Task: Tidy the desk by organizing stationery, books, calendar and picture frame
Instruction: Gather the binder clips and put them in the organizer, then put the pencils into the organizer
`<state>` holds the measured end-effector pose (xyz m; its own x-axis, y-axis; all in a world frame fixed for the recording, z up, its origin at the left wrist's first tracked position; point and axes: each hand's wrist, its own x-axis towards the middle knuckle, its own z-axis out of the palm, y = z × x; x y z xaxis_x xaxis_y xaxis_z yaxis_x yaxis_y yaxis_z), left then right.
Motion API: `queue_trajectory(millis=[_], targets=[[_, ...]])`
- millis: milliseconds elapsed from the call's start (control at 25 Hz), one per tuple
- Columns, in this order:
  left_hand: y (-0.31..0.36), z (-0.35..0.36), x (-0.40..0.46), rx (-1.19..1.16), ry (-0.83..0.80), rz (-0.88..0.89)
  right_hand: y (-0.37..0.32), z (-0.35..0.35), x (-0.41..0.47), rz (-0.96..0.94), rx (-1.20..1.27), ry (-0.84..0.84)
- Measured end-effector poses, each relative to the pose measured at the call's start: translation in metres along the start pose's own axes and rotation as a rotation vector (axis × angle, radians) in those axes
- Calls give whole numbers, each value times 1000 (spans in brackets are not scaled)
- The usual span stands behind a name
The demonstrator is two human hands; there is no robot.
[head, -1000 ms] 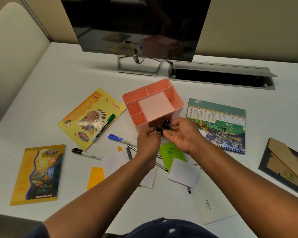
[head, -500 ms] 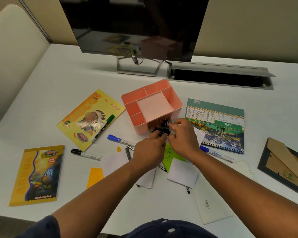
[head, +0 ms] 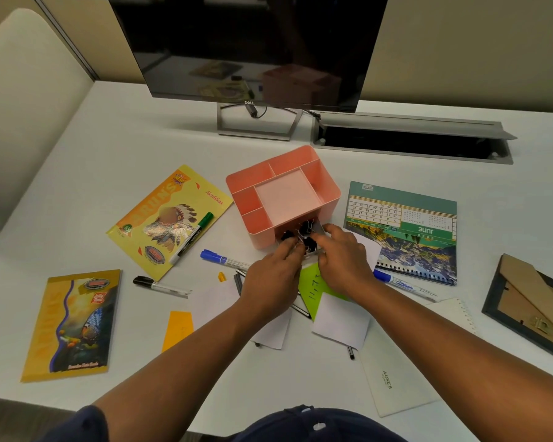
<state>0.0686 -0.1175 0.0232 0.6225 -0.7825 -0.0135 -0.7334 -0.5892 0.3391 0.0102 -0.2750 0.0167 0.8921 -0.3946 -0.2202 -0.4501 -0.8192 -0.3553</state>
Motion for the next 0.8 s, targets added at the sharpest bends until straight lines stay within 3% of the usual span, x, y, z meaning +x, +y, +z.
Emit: queue_trajectory(millis=[160, 360, 800], targets=[[-3, 2, -2, 111, 308, -23, 4, 1, 1, 61, 280, 132], [-7, 1, 4, 70, 172, -201, 6, 0, 2, 48, 362, 197], [-18, 4, 15, 209, 275, -138, 11, -5, 18, -47, 238, 221]])
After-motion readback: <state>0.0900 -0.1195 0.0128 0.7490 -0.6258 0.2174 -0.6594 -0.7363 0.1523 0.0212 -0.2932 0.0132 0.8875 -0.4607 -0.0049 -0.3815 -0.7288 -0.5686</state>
